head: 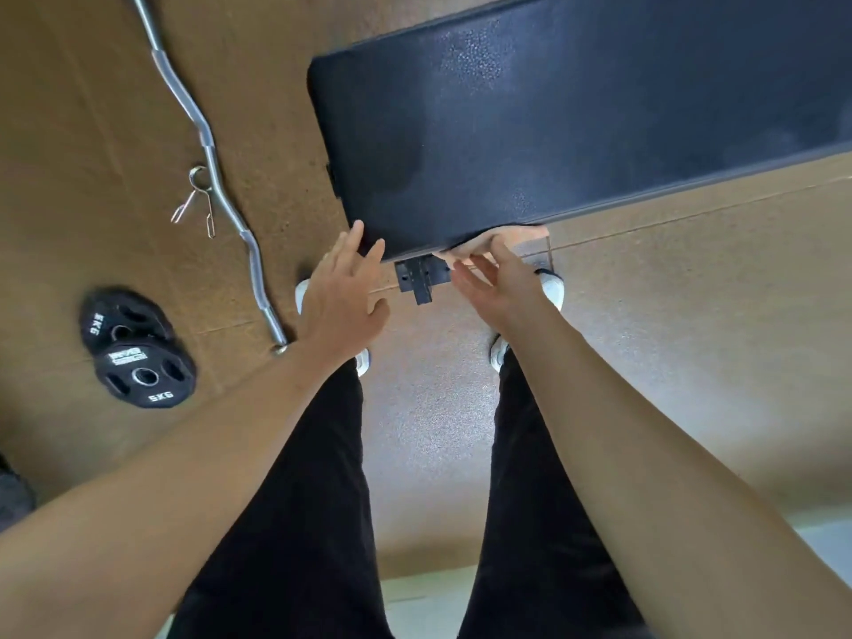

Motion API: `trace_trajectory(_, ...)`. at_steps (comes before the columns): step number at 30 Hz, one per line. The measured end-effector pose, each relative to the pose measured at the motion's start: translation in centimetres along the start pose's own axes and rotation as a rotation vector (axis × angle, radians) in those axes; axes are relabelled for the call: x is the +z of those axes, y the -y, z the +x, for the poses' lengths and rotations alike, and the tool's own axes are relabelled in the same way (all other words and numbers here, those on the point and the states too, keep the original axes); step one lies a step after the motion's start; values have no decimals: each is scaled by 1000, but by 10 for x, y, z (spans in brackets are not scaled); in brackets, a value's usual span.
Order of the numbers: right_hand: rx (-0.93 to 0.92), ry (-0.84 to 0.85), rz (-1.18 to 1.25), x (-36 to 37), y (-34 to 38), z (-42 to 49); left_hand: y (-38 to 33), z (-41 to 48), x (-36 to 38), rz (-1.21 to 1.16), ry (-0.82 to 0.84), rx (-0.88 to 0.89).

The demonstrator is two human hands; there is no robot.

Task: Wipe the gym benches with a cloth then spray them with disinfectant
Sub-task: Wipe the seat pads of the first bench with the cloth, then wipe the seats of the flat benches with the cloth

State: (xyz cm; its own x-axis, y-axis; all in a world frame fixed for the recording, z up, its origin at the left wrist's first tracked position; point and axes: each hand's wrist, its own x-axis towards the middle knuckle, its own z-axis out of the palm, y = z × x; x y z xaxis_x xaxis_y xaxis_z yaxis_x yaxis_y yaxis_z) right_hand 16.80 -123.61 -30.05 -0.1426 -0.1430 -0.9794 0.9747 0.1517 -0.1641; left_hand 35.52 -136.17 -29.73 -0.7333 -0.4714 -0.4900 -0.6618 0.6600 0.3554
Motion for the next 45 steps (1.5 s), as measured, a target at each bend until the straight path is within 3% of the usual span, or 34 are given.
trace_trajectory(3, -215, -44, -745, 19, -27, -6, 25, -3, -4, -95, 30, 70)
trace_trajectory(5, -267, -73, -925, 34, -48, -3, 38, -3, -10, -147, 57, 106)
trace_trajectory(6, -252, -101, -819, 43, -56, -3, 46, -3, -13, -167, 70, 110)
trace_trajectory(8, -45, -71, -197, 65, -70, 4, 65, -4, -18, -200, 99, 97)
trace_trajectory(10, 48, -66, 212, 80, -85, 10, 87, -7, -24, -219, 134, 84)
trace_trajectory(14, 89, -107, 391, 111, -104, 3, 127, -24, -38, -270, 156, 33)
trace_trajectory(18, 106, -44, 388, 159, -117, -11, 161, -43, -46, -335, 163, -80)
trace_trajectory(20, 92, 67, 346, 191, -116, -22, 177, -51, -49, -372, 149, -127)
trace_trajectory(23, 20, 206, 40, 228, -108, -44, 193, -57, -65, -499, 30, -208)
trace_trajectory(26, -89, 231, -314, 240, -102, -65, 201, -62, -96, -714, -69, -313)
trace_trajectory(31, -210, 238, -553, 260, -93, -115, 192, -71, -166, -992, -82, -359)
trace_trajectory(36, -245, 370, -591, 291, -82, -163, 176, -69, -231, -1098, -3, -309)
trace_trajectory(42, -227, 414, -379, 334, -50, -201, 159, -58, -306, -1255, -123, -425)
trace_trajectory(45, -231, 424, -377, 357, -30, -210, 155, -41, -347, -1217, -173, -413)
